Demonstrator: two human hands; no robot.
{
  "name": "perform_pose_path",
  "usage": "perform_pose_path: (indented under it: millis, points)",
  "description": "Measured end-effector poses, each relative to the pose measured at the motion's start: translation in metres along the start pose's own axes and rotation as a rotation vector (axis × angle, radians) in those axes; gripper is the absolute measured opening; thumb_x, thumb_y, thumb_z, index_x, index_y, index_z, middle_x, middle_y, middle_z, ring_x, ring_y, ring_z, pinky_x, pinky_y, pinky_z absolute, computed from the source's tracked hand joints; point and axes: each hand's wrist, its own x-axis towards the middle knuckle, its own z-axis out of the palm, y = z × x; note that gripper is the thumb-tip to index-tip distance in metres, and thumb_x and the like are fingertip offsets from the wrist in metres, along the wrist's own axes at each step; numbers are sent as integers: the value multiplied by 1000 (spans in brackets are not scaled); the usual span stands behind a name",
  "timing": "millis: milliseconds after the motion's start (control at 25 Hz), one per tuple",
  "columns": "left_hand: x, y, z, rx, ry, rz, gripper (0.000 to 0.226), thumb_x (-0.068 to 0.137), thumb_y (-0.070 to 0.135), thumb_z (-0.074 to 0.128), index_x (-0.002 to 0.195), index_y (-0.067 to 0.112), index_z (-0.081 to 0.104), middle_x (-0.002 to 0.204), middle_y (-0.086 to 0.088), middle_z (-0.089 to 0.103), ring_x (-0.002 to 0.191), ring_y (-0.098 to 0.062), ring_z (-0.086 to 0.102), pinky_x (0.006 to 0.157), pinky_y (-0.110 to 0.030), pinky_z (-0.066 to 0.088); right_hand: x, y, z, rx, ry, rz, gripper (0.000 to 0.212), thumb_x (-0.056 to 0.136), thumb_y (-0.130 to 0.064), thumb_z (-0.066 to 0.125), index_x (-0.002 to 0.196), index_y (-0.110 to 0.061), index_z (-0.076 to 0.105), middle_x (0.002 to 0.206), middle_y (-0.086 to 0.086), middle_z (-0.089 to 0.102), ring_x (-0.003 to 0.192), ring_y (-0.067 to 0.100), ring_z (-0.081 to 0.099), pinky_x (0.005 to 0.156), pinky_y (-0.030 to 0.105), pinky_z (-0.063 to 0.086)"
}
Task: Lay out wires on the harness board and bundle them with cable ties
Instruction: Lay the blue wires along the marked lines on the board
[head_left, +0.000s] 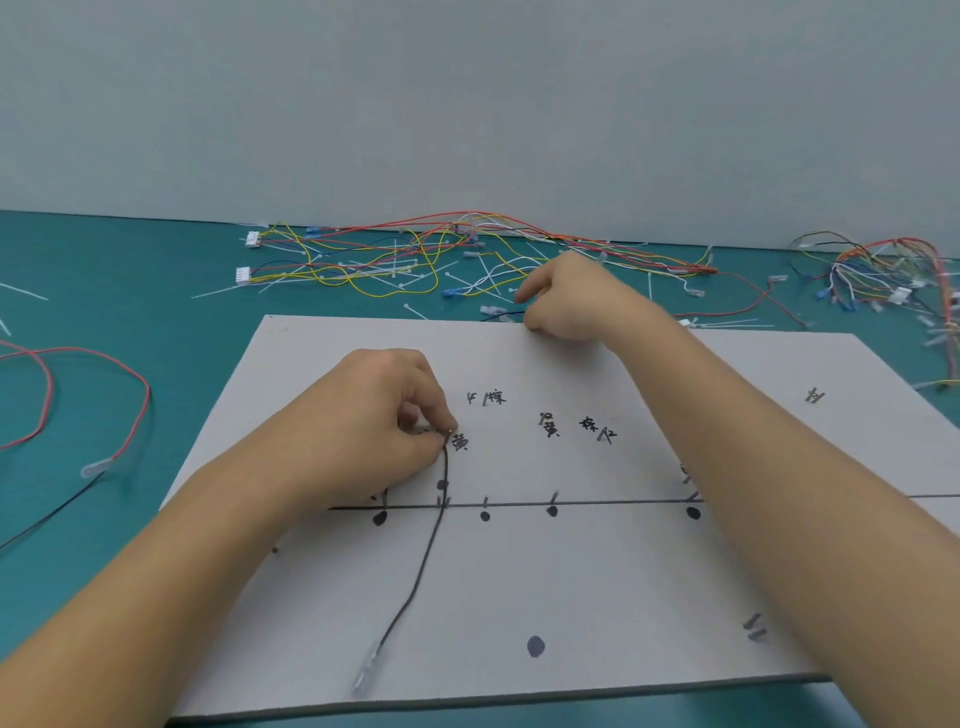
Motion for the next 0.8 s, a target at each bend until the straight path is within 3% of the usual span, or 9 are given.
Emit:
perform_pose_path:
  millis: [160, 280, 400, 520, 600, 680, 800]
  points:
    - [-1, 2, 0, -12, -1, 4, 18, 85, 13, 73, 82, 28, 82, 92, 15, 68, 75, -3, 63, 74, -22, 51, 7, -1, 5, -3, 95, -24, 21, 84, -4, 68, 84, -21, 81, 80, -5, 71, 87, 20, 67, 71, 25, 49]
    - [-1, 1, -1, -17, -6, -1, 16, 85, 14, 73, 83, 28, 81, 93, 14, 67, 76, -3, 64, 74, -22, 52, 9, 1, 0, 19, 152, -83, 22, 85, -5, 69, 79, -25, 75, 75, -6, 68, 79, 18, 65, 65, 23, 48]
    - [-1, 0, -1, -7, -9, -1, 15, 86, 16, 73, 83, 28, 81, 93, 14, 67, 78, -3, 63, 72, -18, 49, 12, 6, -4, 55, 248, -119, 18, 86, -7, 71, 83, -24, 73, 81, 1, 70, 75, 20, 64, 57, 22, 45]
    - [-1, 1, -1, -1, -10, 1, 15, 86, 16, 73, 84, 28, 82, 93, 15, 67, 78, -2, 63, 71, -15, 46, 12, 11, -1, 146, 421, -134, 14, 86, -1, 67, 90, -14, 68, 87, 10, 70, 77, 28, 68, 65, 34, 55]
    - [-1, 1, -1, -6, -9, 2, 15, 86, 16, 73, 84, 28, 81, 93, 15, 67, 77, -2, 63, 71, -15, 47, 9, 14, 3, 134, 455, -126, 10, 86, -4, 70, 93, -12, 72, 83, 5, 67, 78, 26, 65, 69, 31, 50]
    - [-1, 0, -2, -14, -13, 1, 14, 86, 17, 74, 84, 28, 81, 93, 15, 67, 77, -2, 63, 71, -16, 47, 5, 19, 0, 130, 398, -102, 10, 86, -10, 73, 92, -17, 77, 80, -1, 66, 73, 20, 60, 68, 24, 45]
    - [-1, -1, -1, -11, -8, -3, 14, 87, 17, 73, 84, 29, 81, 93, 16, 66, 77, -2, 63, 72, -18, 49, -6, 26, -13, 18, 107, -84, 6, 80, -22, 77, 75, -24, 78, 77, -8, 73, 72, 9, 64, 62, 22, 46]
